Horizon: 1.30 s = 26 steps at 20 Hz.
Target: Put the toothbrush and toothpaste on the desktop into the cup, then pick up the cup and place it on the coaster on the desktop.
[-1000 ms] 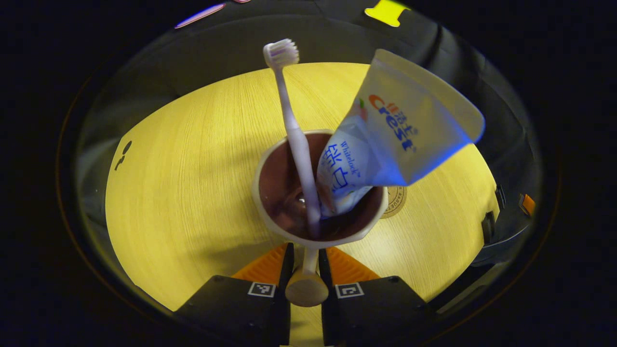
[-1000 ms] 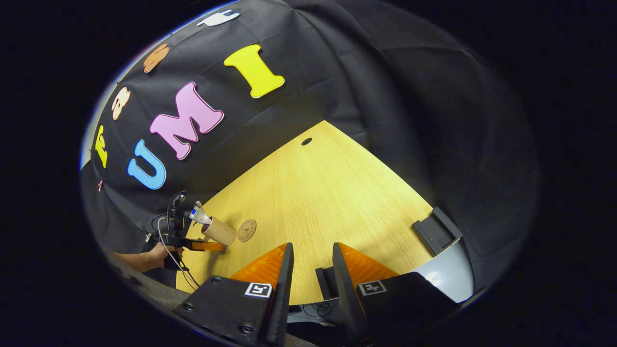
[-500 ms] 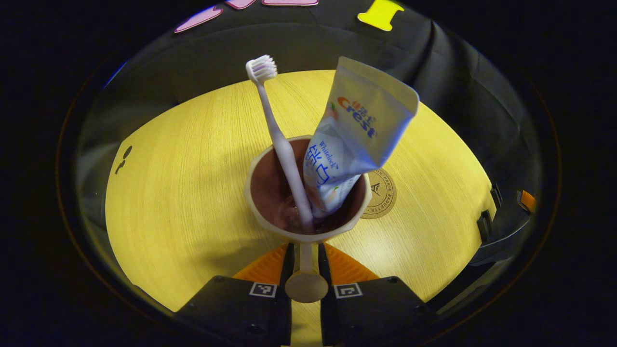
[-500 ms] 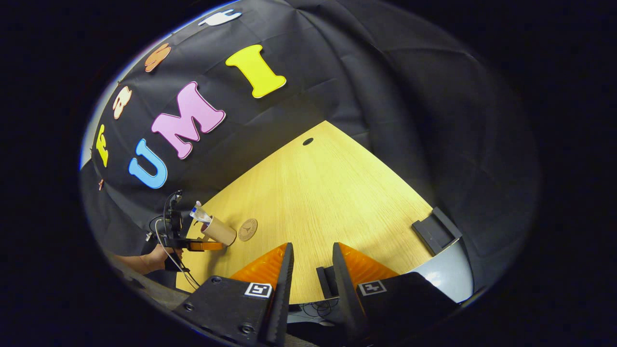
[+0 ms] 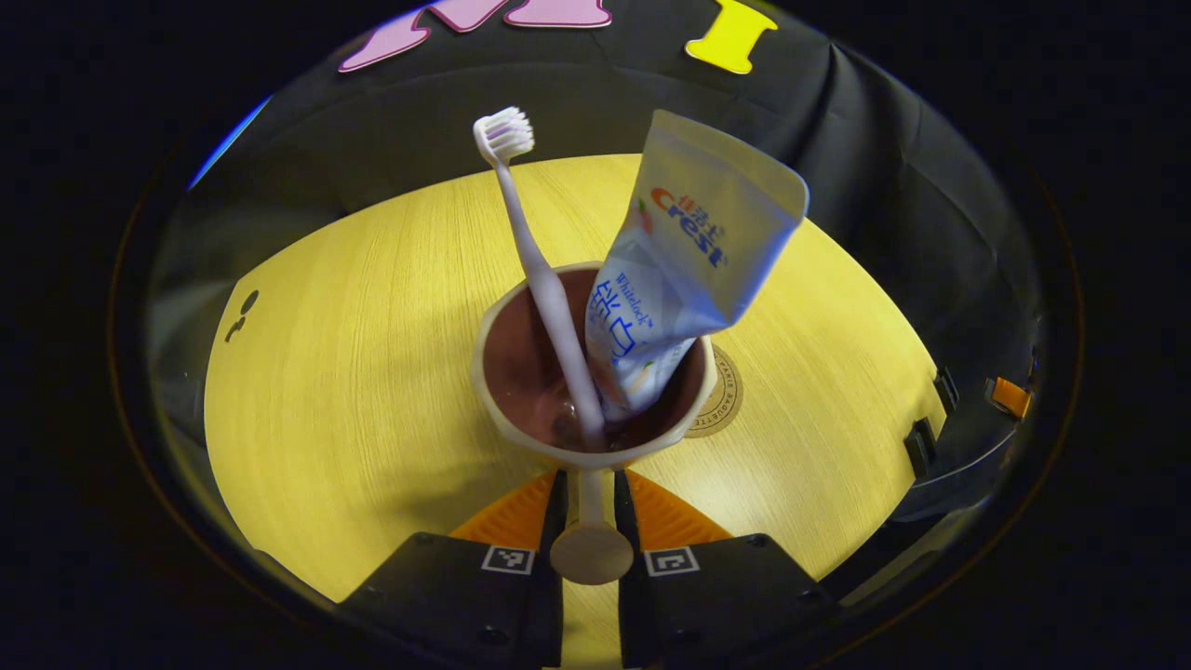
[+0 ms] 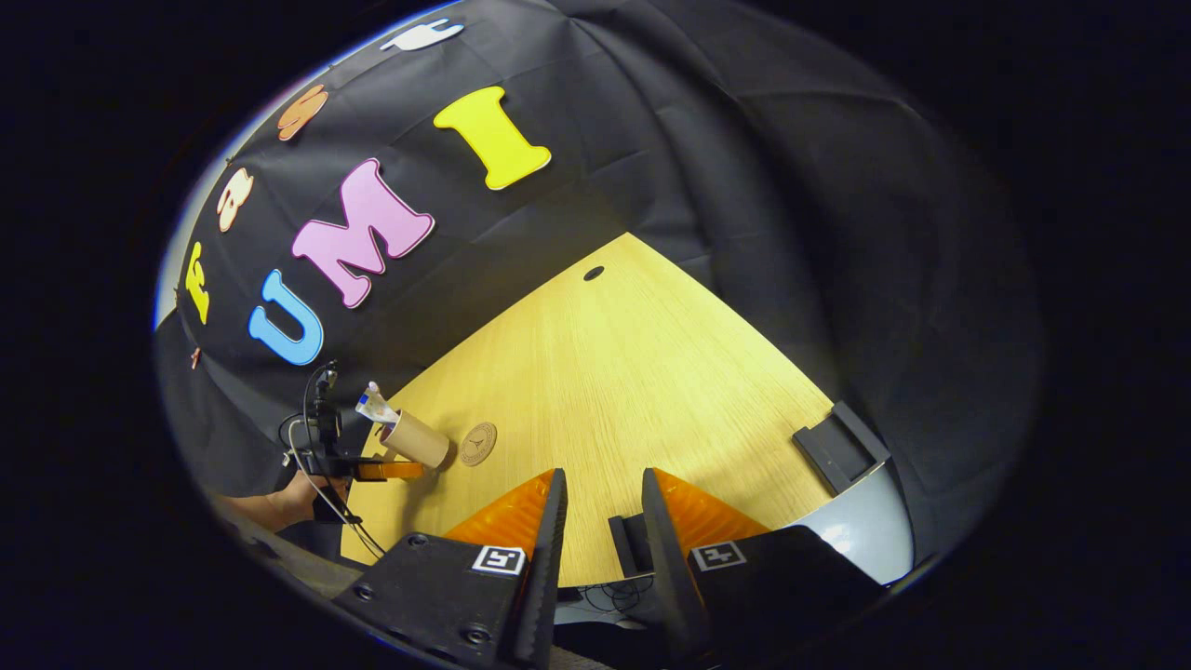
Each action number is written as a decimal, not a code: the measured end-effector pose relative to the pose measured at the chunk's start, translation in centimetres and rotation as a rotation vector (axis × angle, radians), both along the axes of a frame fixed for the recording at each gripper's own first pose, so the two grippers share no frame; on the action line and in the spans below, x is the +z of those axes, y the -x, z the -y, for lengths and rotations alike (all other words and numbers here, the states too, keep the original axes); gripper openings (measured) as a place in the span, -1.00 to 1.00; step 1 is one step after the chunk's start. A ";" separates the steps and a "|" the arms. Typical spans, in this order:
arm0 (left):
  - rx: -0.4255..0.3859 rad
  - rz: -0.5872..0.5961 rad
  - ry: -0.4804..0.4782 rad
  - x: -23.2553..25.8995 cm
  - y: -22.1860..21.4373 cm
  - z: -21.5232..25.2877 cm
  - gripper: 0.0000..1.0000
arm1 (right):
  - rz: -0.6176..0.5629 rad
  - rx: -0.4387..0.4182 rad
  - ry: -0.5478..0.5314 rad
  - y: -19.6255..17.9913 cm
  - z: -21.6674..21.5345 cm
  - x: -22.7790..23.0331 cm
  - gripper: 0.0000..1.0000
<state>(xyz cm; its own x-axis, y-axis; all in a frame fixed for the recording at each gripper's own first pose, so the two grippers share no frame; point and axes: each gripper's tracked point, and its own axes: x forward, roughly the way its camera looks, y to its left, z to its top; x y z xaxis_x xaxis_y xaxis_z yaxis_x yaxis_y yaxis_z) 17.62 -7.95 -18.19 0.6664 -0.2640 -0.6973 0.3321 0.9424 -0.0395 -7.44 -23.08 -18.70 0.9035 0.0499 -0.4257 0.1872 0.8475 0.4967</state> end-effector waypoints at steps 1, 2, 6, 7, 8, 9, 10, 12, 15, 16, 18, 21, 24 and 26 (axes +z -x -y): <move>-0.008 0.006 0.000 0.2 0.0 0.2 -0.34 | 0.000 -0.002 0.000 0.0 0.0 -0.1 0.00; -0.015 0.011 0.003 0.5 -0.2 0.6 -0.43 | 0.000 -0.002 -0.002 0.0 0.1 0.0 0.00; -0.048 0.025 0.006 1.2 -1.0 2.7 -0.43 | 0.005 -0.011 -0.002 0.1 0.5 0.2 0.00; -0.056 0.028 0.005 1.4 -1.1 3.3 -0.43 | 0.006 -0.015 0.000 0.1 0.7 0.3 0.00; -0.063 0.028 0.006 1.4 -1.3 3.7 -0.43 | 0.008 -0.020 0.002 0.2 0.9 0.4 0.00; -0.070 0.027 0.006 1.3 -1.4 4.2 -0.43 | 0.010 -0.025 0.001 0.3 1.1 0.6 0.00; -0.078 0.025 0.004 1.3 -1.6 4.7 -0.43 | 0.013 -0.032 -0.001 0.4 1.3 0.7 0.00; -0.095 0.024 -0.003 1.1 -1.7 5.5 -0.43 | 0.012 -0.047 -0.006 0.7 1.7 0.8 0.00; -0.116 0.017 -0.014 0.6 -1.9 6.7 -0.43 | 0.015 -0.070 -0.015 1.3 2.6 0.9 0.00; -0.120 0.016 -0.015 0.5 -2.0 7.0 -0.43 | 0.017 -0.078 -0.016 1.5 2.9 1.0 0.00; -0.125 0.013 -0.019 0.3 -1.9 7.4 -0.43 | 0.015 -0.089 -0.016 1.9 3.3 0.9 0.00; -0.123 0.016 -0.033 0.2 -2.0 7.1 -0.43 | 0.008 -0.096 -0.019 2.2 3.4 0.7 0.00; -0.126 0.016 -0.055 -0.1 -2.0 7.1 -0.43 | 0.007 -0.098 -0.020 2.5 3.4 0.6 0.00; -0.134 0.015 -0.078 -0.4 -2.1 7.1 -0.43 | 0.004 -0.100 -0.020 2.8 3.5 0.3 0.00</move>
<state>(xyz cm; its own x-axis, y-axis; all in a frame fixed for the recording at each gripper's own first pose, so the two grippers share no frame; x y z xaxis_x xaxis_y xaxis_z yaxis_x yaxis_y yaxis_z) 19.68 -15.05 -18.57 0.6395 -0.2969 -0.7091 0.4548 0.8898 0.0376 -10.19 -26.59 -18.37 0.9062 -0.0318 -0.4217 0.2680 0.8146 0.5144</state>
